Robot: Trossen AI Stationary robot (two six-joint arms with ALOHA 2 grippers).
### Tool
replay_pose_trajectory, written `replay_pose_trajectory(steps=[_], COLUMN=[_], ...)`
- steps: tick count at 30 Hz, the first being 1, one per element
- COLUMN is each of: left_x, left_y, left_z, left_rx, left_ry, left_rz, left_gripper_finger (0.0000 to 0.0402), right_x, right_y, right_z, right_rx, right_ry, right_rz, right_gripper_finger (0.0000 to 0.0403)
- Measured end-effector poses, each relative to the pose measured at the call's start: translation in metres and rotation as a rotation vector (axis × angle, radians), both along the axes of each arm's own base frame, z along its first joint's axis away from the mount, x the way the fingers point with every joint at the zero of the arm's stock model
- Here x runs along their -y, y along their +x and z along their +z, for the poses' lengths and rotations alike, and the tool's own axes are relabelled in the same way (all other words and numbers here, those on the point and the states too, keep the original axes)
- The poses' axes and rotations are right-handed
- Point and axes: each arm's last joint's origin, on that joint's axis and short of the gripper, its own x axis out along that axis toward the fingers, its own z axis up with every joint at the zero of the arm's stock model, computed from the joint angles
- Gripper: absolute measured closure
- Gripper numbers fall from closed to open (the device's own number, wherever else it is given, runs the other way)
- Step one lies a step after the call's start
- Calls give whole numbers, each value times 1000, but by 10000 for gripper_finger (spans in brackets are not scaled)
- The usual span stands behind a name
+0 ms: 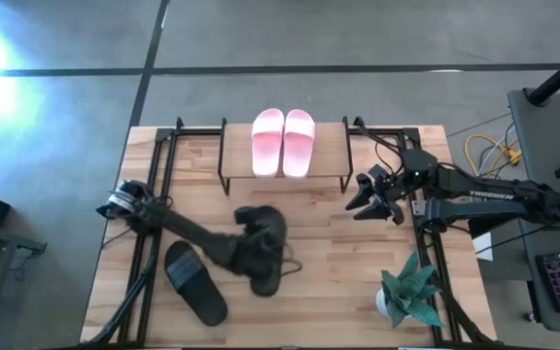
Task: Pick and place slides into the shelf
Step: Move the right black slide under the shelf
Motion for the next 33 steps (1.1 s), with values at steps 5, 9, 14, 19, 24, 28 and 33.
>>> replay_pose_trajectory(steps=[5,9,14,19,24,28,33], left_x=[-43,-85,-108,-105,-105,-107,-106], left_y=[36,50,59,70,76,84,93], left_z=[-3,-4,-6,-16,-45,-59,-59], left_rx=[20,42,38,43,-35,-14,75], left_ry=[144,194,164,166,168,186,124], left_rz=[-48,0,-37,-94,-101,-27,29], left_gripper_finger=[399,400,400,400,395,374,333], right_x=[0,0,-1,-1,-1,-1,-1], right_y=[-1,-2,-4,-5,-5,-5,-5], right_z=[7,9,11,11,9,8,6], right_rx=[18,10,17,16,-3,-21,-39], right_ry=[5,35,39,43,47,52,64], right_rz=[-4,1,5,4,0,-1,-3], right_gripper_finger=[193,193,193,193,193,193,193])
